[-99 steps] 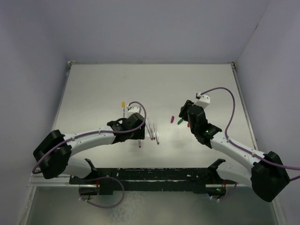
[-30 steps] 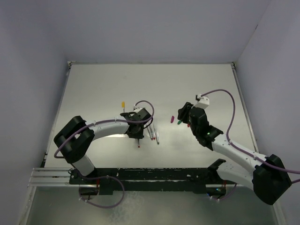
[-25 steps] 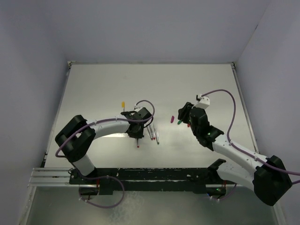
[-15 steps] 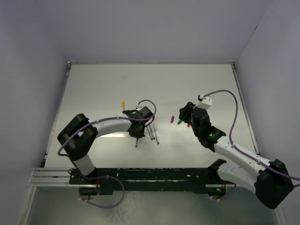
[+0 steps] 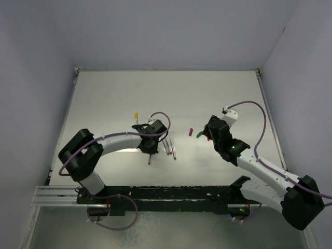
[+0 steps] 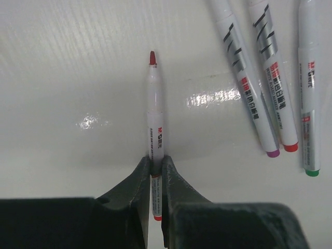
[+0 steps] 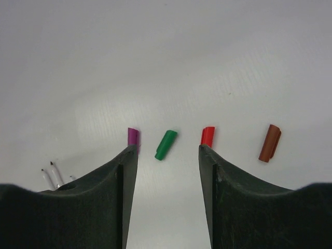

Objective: Insert the pens into the pen caps

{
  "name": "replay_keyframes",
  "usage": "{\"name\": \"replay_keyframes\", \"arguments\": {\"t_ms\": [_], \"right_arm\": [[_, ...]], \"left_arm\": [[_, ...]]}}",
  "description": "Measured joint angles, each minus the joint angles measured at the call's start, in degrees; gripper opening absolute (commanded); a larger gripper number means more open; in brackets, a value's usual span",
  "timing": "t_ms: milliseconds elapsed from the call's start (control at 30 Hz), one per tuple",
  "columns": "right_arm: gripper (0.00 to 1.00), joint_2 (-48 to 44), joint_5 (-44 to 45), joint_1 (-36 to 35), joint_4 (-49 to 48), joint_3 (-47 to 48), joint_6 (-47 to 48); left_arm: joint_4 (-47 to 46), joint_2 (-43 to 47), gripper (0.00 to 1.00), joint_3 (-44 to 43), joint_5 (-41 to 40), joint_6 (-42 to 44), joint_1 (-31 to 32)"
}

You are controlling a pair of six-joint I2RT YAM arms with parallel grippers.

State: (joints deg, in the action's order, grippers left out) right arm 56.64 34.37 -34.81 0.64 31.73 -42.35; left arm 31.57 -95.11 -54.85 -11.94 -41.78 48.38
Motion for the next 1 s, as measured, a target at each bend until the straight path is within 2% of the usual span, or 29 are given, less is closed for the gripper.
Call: {"name": "replay_keyframes", "arguments": {"t_ms": [133,333,667,833,1000], "right_arm": [[0.53,2.4,2.1,0.0,5.0,0.4,-2.9],[0.46,6.3,3.1,0.3,9.9,1.0,-5.2],[0.38,15.1,-0.3,5.9,7.6,2.5,-4.3],[0.38,18.5,-2.2,6.3,5.5,2.8,-3.1],[0.45,20.3,-2.7,6.4,3.5,3.8,-2.0]], "left_arm": [[0.4,4.8,0.0,2.6,-0.3,0.4,0.0],[-0.7,13.8,0.0,2.6,-0.7,1.9,0.0],[-1.2,15.8,0.0,3.3,-0.3,3.1,0.0],[-2.9,16.0,0.0,4.7,1.4,4.1,0.0],[-4.3,16.0,0.0,5.0,2.6,5.0,0.0]]}}
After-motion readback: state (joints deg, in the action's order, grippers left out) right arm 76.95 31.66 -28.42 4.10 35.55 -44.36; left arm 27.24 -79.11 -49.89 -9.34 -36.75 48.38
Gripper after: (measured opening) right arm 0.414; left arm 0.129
